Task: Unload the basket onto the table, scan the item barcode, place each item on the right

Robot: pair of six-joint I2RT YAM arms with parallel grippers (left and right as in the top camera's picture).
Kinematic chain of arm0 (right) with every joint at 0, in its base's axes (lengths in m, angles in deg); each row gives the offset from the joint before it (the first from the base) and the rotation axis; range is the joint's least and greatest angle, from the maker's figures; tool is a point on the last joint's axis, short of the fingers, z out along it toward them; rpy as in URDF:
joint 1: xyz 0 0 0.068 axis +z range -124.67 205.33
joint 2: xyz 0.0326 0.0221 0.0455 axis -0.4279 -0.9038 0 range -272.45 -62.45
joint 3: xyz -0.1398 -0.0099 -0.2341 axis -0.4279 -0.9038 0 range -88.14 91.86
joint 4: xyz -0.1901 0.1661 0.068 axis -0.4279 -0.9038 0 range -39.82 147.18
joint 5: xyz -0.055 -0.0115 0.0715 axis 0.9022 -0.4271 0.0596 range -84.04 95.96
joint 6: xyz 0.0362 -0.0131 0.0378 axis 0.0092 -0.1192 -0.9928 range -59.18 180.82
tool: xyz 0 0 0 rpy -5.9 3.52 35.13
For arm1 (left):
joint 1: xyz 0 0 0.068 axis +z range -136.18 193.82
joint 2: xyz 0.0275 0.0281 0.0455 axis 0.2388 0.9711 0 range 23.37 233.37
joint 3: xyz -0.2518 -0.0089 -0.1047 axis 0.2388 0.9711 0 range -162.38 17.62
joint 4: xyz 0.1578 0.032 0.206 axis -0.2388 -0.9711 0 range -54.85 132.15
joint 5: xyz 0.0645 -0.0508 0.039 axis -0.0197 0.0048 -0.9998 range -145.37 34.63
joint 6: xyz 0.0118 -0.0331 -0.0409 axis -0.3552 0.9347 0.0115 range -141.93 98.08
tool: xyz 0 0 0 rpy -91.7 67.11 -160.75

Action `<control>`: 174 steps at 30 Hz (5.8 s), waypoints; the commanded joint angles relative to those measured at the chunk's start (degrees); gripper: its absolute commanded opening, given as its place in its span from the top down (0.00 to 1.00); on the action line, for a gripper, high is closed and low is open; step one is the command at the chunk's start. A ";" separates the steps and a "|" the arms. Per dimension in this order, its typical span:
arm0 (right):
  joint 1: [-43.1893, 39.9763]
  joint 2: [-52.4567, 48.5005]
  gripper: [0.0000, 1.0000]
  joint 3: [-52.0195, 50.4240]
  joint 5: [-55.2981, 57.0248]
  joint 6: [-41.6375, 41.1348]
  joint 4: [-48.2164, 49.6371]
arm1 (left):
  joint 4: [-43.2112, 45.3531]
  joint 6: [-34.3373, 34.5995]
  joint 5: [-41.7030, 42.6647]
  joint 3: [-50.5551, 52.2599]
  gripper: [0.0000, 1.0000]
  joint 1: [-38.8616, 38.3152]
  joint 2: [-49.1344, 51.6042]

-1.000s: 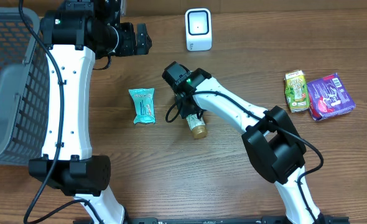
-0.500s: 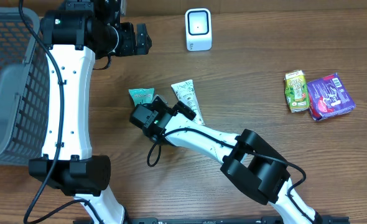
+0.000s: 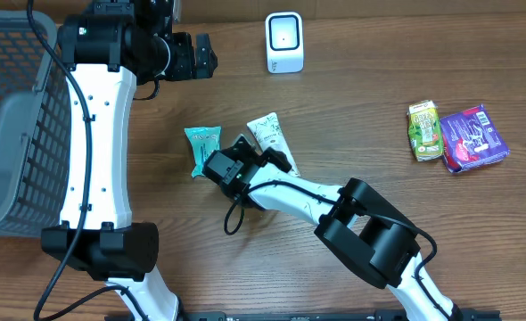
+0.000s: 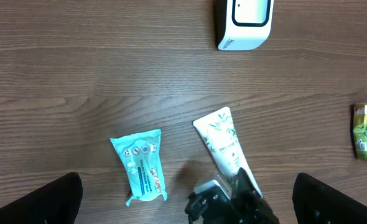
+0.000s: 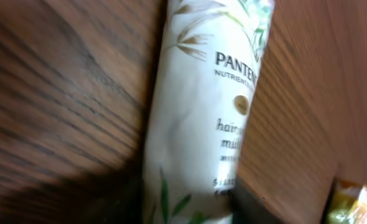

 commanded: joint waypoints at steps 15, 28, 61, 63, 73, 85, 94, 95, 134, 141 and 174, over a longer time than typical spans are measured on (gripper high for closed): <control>-6.23 13.29 0.96 6.19 -34.40 -6.10 -6.03 | 0.04 -0.85 0.26 -0.68 0.00 -0.37 -0.15; -25.77 7.93 0.95 -5.01 -82.84 -7.78 7.96 | 0.04 -0.85 0.28 -0.68 0.00 -0.37 -0.15; -29.35 8.00 0.00 13.14 -40.96 1.22 -14.64 | 0.04 -0.85 0.28 -0.68 0.00 -0.37 -0.15; -29.75 8.00 0.00 14.34 -41.16 1.22 -14.69 | 0.04 -0.83 0.28 -0.68 0.00 -0.37 -0.15; -31.01 7.93 0.96 12.22 -63.87 1.90 -13.73 | 0.04 -0.83 0.28 -0.68 0.00 -0.37 -0.15; -31.98 7.80 0.96 3.08 -76.81 8.02 -7.76 | 0.04 -0.85 0.28 -0.68 0.00 -0.37 -0.15; -36.74 -0.31 0.96 1.75 -76.63 6.40 -4.39 | 0.04 -0.83 0.28 -0.68 0.00 -0.37 -0.15; -37.66 -1.40 0.96 1.77 -77.50 5.86 -4.20 | 0.04 -0.85 0.28 -0.68 0.00 -0.37 -0.15; -34.14 -2.36 0.96 12.26 -53.90 -9.68 4.24 | 0.04 -0.85 0.28 -0.68 0.00 -0.37 -0.15; -27.04 -2.27 0.96 12.28 -62.90 -8.46 -4.55 | 0.04 -0.85 0.28 -0.68 0.00 -0.37 -0.15; -34.40 21.99 0.96 -10.78 -43.19 -29.55 -19.45 | 0.04 -0.83 0.28 -0.68 0.00 -0.37 -0.15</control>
